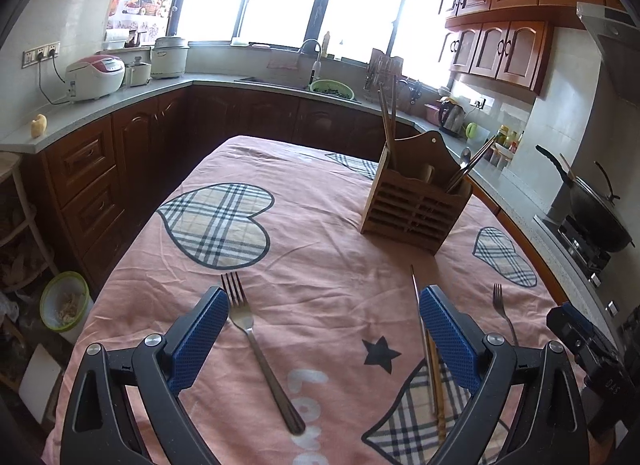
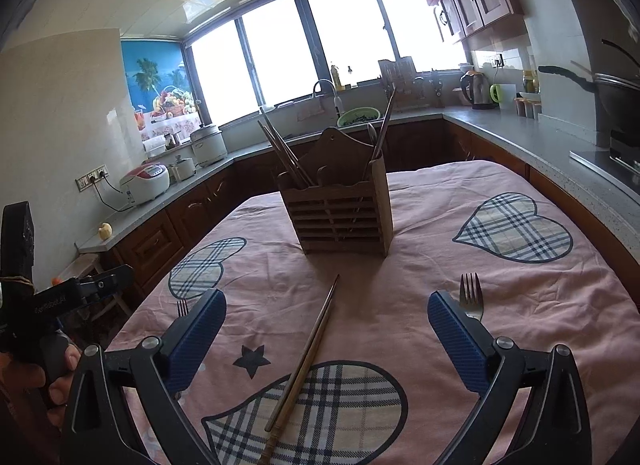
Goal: Organize utensils
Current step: 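Move both open tools back over the forks on the cloth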
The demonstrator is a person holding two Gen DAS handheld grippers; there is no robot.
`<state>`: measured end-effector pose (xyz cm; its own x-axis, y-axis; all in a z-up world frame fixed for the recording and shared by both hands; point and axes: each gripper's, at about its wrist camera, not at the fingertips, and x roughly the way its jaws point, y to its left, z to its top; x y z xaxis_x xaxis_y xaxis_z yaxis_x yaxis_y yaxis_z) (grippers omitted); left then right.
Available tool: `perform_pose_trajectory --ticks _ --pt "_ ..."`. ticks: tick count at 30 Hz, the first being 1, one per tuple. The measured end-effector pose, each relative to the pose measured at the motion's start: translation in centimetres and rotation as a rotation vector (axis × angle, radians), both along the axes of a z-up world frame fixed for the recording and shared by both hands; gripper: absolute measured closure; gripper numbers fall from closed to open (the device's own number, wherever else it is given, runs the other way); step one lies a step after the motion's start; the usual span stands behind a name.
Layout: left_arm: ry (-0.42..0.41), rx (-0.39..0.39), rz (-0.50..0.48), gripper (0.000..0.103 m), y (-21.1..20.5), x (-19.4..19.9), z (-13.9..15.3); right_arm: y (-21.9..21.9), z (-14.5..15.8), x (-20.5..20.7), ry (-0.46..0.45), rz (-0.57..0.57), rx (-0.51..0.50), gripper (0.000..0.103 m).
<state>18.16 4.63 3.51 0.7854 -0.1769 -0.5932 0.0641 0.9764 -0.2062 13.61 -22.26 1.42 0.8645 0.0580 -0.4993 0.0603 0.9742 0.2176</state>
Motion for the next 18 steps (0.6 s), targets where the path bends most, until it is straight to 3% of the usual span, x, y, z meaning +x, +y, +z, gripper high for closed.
perform_pose_trajectory --ticks 9,18 --pt "-0.006 0.056 -0.013 0.006 -0.8 -3.5 -1.6 0.1 -1.1 -2.9 -0.014 -0.016 -0.021 0.001" --pt "-0.070 0.064 -0.007 0.006 -0.3 -6.1 -0.6 0.6 -1.0 -4.4 -0.040 -0.015 -0.030 0.001"
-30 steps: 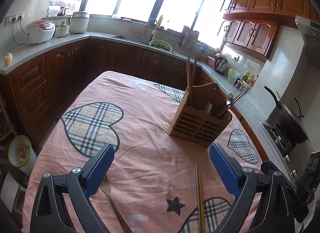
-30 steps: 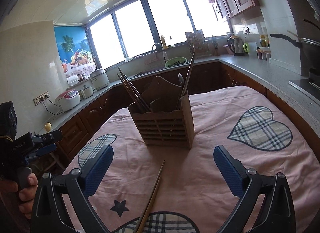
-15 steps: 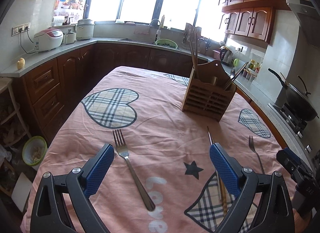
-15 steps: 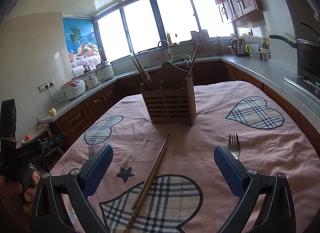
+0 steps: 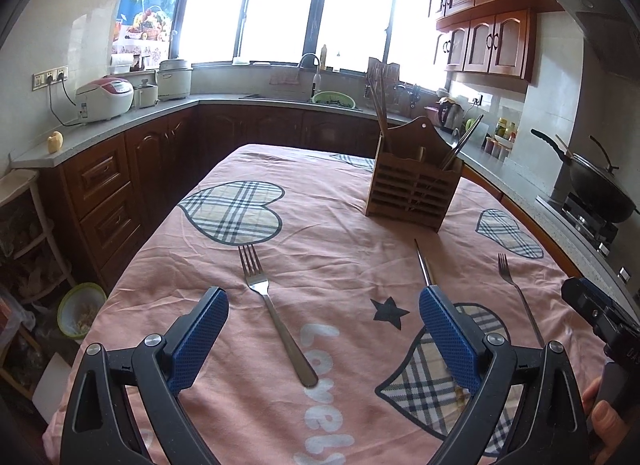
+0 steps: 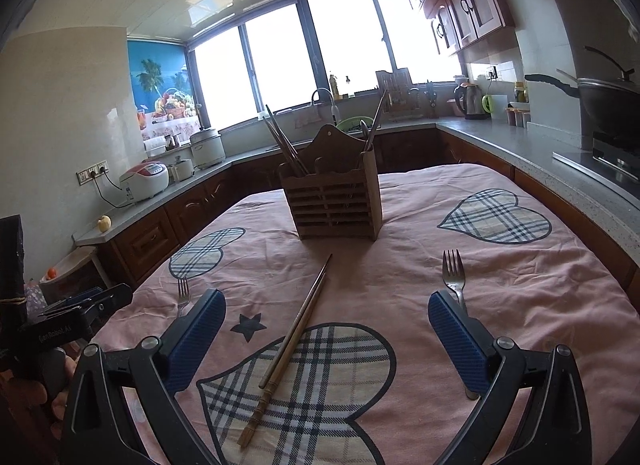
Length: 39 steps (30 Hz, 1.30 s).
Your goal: Organize utensils
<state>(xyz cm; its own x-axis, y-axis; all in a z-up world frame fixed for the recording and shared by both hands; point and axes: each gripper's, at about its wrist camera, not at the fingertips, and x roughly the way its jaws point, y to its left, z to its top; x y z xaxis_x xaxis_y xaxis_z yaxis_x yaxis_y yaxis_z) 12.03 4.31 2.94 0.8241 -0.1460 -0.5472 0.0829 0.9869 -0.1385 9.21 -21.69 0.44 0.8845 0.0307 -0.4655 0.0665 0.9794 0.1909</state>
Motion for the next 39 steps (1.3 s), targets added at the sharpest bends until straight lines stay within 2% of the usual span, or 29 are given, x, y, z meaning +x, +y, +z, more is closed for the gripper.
perform_pose_trajectory --ticks 2,3,5,8,11,14,20,28,39 --pt "-0.033 -0.005 -0.006 0.005 0.2 -0.8 1.0 0.3 0.9 -0.3 -0.012 0.011 -0.007 0.001" --pt "-0.053 0.002 -0.007 0.001 0.2 -1.3 1.5 0.5 1.5 -0.6 -0.028 0.017 -0.015 0.001" --pt "-0.098 0.026 -0.004 0.001 0.1 -2.3 2.3 0.9 2.8 -1.4 -0.076 0.018 -0.045 0.000" --pt "-0.153 0.070 0.013 0.001 -0.3 -3.9 1.8 1.7 3.9 -2.7 -0.147 0.012 -0.093 0.000" --pt "-0.156 0.087 0.019 0.001 -0.7 -4.8 0.5 2.5 3.4 -3.7 -0.190 0.004 -0.152 0.000" --pt "-0.148 0.104 0.038 0.001 -0.9 -5.4 -1.0 3.0 1.9 -4.2 -0.193 0.004 -0.179 0.000" --pt "-0.137 0.131 0.069 0.001 -0.9 -5.6 -2.1 3.0 -0.6 -5.6 -0.208 -0.015 -0.146 0.000" --pt "-0.174 0.156 0.091 0.001 -0.7 -6.5 -2.4 3.4 -0.5 -6.9 -0.265 0.004 -0.154 0.000" --pt "-0.189 0.148 0.073 0.001 -0.2 -7.5 -2.2 3.4 -0.4 -7.3 -0.259 0.003 -0.140 0.000"
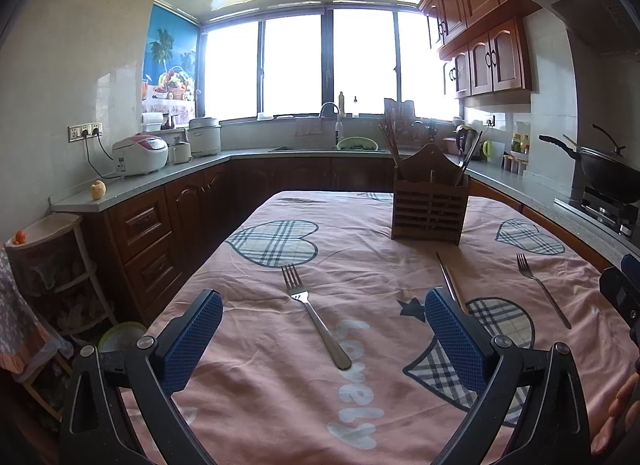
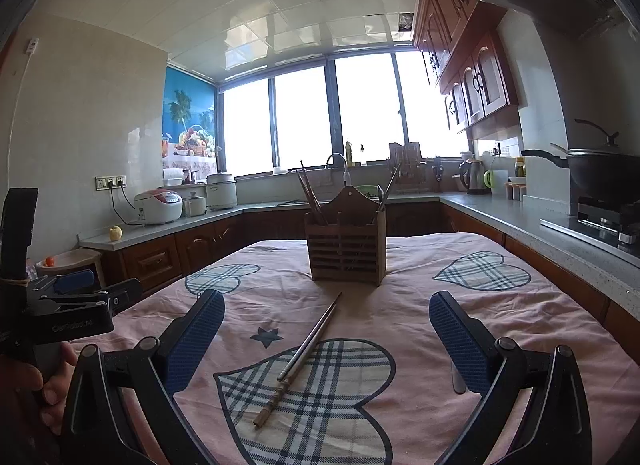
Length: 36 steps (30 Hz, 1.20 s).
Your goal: Organize utensils
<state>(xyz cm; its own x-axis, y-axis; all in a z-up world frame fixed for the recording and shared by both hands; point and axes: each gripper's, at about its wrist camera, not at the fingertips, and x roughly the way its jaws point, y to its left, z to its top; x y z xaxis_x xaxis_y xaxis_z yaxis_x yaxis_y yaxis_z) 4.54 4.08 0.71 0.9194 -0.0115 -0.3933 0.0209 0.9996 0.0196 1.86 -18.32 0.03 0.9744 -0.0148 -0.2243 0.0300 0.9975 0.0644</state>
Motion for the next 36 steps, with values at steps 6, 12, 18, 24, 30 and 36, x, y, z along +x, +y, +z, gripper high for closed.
perform_pose_trajectory --ticks 6,12,18,24,30,36 --pt "-0.001 0.002 -0.009 0.001 0.0 -0.2 0.2 0.0 0.2 -0.1 -0.004 0.003 0.002 0.000" --pt "-0.004 0.003 -0.013 0.001 -0.2 -0.5 0.4 0.0 0.3 -0.3 -0.011 0.004 0.002 0.000" --pt "-0.003 0.007 -0.019 0.001 -0.5 -0.6 0.4 0.0 0.3 -0.3 -0.009 0.004 0.005 0.000" --pt "-0.001 0.006 -0.015 0.001 -0.6 -0.6 0.4 0.0 0.2 -0.3 -0.006 0.002 0.008 0.000" --pt "0.003 0.009 -0.026 0.001 -1.0 -0.7 0.4 0.0 0.1 -0.3 -0.002 0.002 0.010 0.000" --pt "0.001 0.013 -0.029 0.001 -1.3 -0.9 0.4 0.0 0.1 -0.3 -0.001 0.005 0.010 0.000"
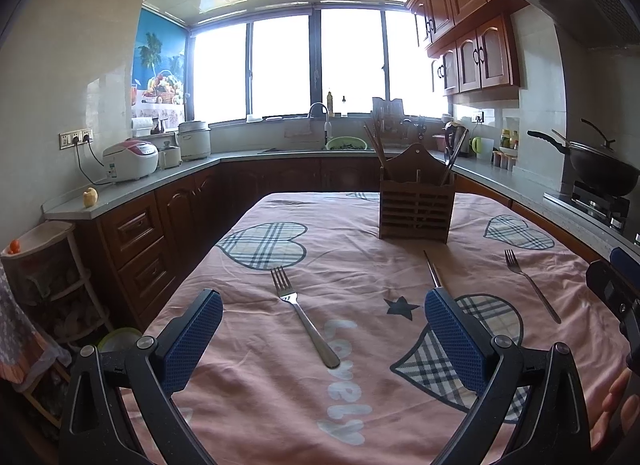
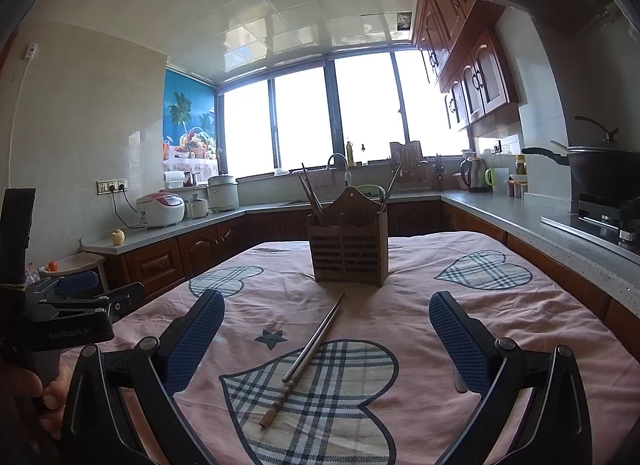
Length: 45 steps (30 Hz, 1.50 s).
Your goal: Organize utensils
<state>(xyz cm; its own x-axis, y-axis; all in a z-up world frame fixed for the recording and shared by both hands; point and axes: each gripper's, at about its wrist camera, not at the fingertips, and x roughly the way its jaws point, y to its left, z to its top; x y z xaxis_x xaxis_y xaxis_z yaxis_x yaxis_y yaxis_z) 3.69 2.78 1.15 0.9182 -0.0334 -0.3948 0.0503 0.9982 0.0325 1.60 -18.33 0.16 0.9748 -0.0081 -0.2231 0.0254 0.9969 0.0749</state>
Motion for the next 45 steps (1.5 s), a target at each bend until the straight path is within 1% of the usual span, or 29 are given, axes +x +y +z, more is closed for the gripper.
perform_pose_trajectory --ticks 45 --pt "-0.006 0.006 -0.001 0.001 -1.00 -0.68 0.03 0.17 0.47 -0.28 -0.006 0.002 0.006 0.000"
